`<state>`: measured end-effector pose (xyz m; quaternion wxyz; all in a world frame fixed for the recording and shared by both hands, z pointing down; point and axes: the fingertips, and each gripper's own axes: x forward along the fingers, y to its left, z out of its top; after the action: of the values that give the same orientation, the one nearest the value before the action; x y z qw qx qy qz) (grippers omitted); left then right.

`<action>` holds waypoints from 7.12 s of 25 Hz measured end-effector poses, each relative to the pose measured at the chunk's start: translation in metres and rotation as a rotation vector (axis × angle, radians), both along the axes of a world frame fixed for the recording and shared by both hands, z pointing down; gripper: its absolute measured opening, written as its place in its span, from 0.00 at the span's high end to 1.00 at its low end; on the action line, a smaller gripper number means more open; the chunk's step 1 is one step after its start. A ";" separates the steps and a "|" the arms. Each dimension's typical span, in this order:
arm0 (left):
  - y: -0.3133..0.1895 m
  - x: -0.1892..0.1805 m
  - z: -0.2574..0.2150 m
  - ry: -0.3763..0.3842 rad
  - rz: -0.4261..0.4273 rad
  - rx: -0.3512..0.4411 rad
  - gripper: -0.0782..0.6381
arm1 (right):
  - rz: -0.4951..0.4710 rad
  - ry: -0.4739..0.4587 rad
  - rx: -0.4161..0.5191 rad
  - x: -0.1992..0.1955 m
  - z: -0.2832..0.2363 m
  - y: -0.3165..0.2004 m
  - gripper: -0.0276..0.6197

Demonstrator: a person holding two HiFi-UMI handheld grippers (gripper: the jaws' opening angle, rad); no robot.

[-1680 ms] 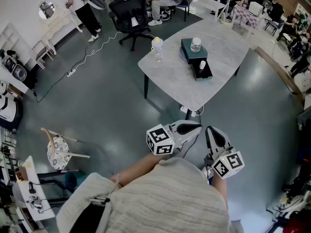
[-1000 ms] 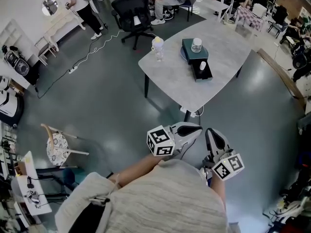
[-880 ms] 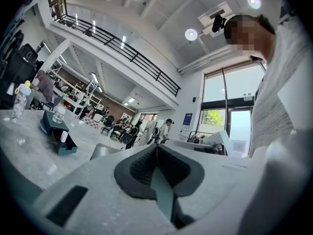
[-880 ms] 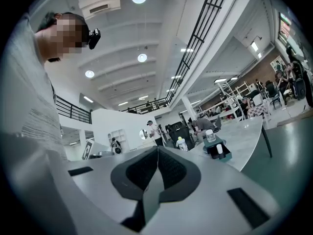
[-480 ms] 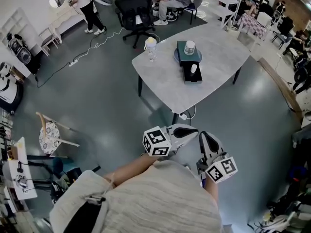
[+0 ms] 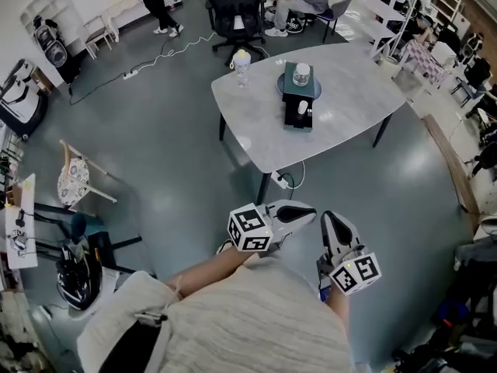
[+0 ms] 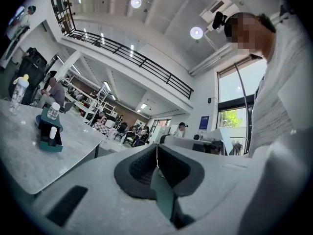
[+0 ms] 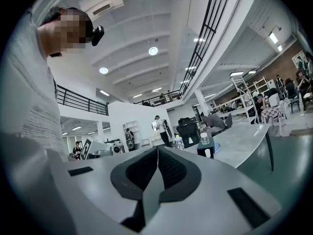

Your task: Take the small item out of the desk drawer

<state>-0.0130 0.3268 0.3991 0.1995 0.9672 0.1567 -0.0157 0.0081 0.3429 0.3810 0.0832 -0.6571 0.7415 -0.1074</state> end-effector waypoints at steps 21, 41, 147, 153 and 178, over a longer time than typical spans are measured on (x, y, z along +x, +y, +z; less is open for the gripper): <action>-0.163 0.077 0.014 -0.021 -0.115 -0.008 0.87 | -0.121 -0.016 -0.060 0.068 0.023 -0.158 0.94; -0.343 0.102 0.048 -0.062 -0.142 -0.060 0.87 | -0.140 0.027 -0.144 0.100 0.054 -0.344 0.94; -0.466 0.184 0.115 -0.233 -0.438 -0.118 0.87 | -0.369 0.365 -0.550 0.228 0.181 -0.502 0.67; -0.465 0.179 0.089 -0.187 -0.440 -0.085 0.87 | -0.376 0.364 -0.448 0.217 0.147 -0.497 0.67; -0.450 0.149 0.011 -0.051 -0.422 0.015 0.87 | -0.318 0.195 -0.075 0.192 0.029 -0.465 0.67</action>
<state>0.1365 -0.1227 0.4100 0.1883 0.9801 -0.0546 -0.0315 0.1996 -0.1222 0.4098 -0.0318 -0.5415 0.8360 -0.0827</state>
